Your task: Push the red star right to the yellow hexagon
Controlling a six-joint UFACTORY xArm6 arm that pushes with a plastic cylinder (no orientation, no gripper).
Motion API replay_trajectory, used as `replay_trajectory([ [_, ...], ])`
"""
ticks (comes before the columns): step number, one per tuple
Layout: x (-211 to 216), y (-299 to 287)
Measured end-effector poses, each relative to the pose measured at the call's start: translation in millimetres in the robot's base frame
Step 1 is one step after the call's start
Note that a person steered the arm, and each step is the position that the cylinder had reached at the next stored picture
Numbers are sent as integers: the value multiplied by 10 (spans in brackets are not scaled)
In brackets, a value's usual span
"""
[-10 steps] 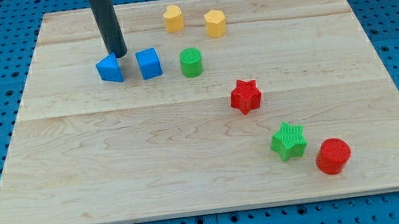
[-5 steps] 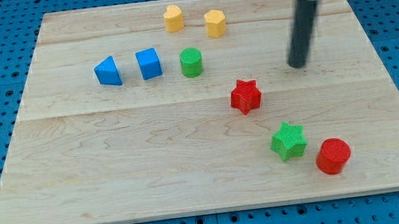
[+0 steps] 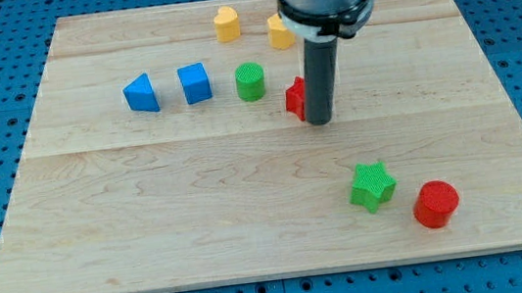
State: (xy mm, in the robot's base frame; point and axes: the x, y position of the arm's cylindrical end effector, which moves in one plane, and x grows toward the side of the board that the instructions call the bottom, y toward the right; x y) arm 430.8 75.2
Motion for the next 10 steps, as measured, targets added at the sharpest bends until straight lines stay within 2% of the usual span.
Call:
replay_trajectory([
  [1, -151, 46],
  [2, 6, 244],
  [3, 387, -40],
  [4, 308, -619],
  [6, -278, -350],
  [7, -533, 47],
  [9, -1277, 400],
  [10, -1207, 400],
])
